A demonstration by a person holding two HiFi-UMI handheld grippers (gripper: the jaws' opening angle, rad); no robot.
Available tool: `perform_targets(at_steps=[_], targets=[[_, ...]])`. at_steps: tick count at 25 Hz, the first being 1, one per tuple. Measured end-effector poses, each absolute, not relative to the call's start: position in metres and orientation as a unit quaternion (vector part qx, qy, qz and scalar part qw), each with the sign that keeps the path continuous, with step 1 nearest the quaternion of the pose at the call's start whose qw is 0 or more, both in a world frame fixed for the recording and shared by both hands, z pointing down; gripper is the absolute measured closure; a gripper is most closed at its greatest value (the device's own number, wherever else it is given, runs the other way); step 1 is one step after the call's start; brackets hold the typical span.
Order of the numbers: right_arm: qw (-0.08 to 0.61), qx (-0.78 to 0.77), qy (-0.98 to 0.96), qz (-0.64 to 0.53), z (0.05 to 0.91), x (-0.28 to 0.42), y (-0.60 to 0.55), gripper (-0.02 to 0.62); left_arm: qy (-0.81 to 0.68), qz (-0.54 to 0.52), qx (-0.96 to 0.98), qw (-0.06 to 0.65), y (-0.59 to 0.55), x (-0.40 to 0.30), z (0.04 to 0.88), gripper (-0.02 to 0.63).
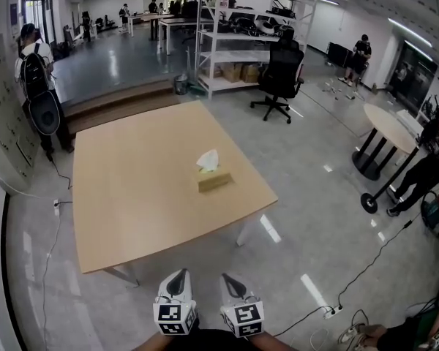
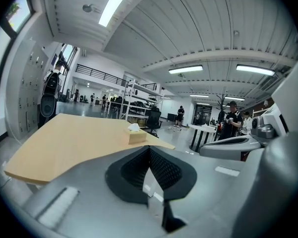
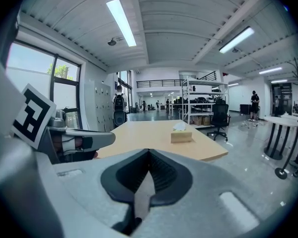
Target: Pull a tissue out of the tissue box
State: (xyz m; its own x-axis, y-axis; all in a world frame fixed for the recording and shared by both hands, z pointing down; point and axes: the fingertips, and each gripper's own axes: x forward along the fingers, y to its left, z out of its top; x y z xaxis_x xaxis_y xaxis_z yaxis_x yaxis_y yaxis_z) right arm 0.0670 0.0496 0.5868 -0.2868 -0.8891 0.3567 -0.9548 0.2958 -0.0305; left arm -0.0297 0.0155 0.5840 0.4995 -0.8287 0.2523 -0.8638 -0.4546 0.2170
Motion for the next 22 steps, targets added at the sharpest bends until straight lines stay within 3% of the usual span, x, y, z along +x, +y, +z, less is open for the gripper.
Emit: perform_targets(at_steps=[22], targets=[[0.165, 0.601, -0.776, 0.098, 0.557, 0.047, -0.119, 0.603, -0.473, 0.027, 0.865, 0.168, -0.16, -0.047, 0.568, 0.588]])
